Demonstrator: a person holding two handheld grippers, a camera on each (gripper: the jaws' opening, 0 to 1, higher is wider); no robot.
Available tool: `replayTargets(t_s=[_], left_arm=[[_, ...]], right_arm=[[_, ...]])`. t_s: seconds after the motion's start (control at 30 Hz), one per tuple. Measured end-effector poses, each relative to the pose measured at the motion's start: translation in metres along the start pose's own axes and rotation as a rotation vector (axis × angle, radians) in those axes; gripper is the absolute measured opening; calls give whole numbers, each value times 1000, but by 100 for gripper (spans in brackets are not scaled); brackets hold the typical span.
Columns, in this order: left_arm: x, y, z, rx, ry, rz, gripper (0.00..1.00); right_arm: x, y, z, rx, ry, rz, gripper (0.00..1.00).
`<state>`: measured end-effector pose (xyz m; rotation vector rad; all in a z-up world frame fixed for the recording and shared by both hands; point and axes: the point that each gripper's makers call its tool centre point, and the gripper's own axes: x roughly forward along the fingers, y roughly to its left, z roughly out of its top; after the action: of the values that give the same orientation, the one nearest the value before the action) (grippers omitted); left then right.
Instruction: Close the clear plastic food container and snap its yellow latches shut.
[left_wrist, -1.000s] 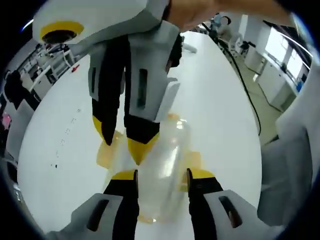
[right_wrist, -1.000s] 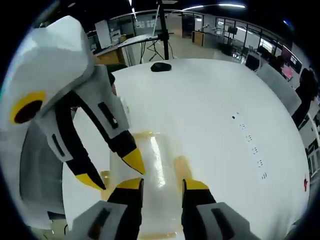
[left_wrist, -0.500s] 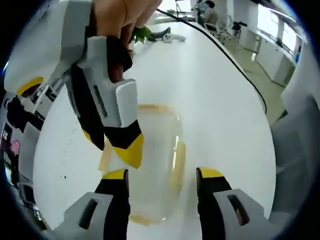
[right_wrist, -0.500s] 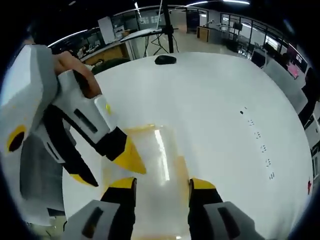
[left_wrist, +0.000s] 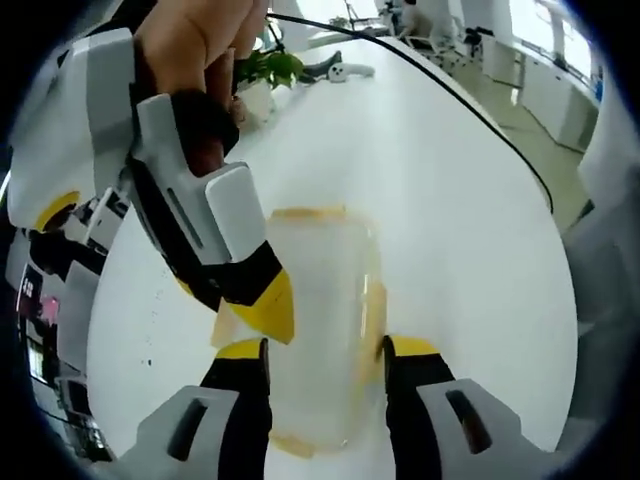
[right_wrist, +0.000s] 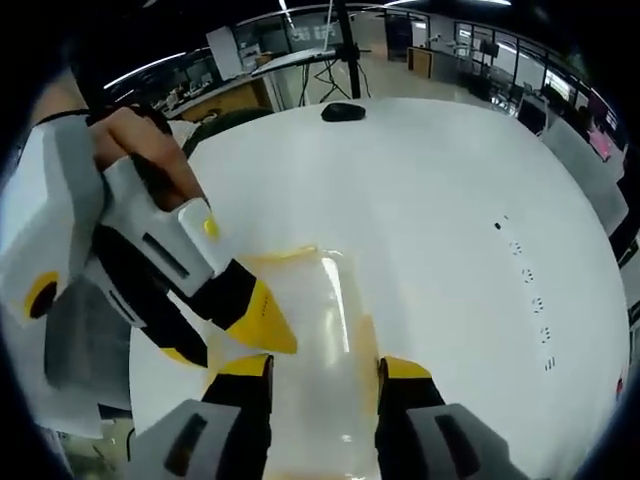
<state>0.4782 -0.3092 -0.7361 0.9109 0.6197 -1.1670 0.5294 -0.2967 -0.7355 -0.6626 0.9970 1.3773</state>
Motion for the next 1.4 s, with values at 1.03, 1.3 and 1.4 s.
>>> replayTargets(t_s=[1.03, 1.3, 1.4], left_arm=[[3, 2, 1, 9, 26, 19, 38], [3, 3, 1, 17, 21, 33, 39], [1, 3, 2, 31, 16, 28, 40]], right_arm=[[3, 0, -1, 4, 80, 94, 32], [0, -1, 6, -120, 47, 39, 32], [-2, -2, 4, -113, 42, 33, 32]])
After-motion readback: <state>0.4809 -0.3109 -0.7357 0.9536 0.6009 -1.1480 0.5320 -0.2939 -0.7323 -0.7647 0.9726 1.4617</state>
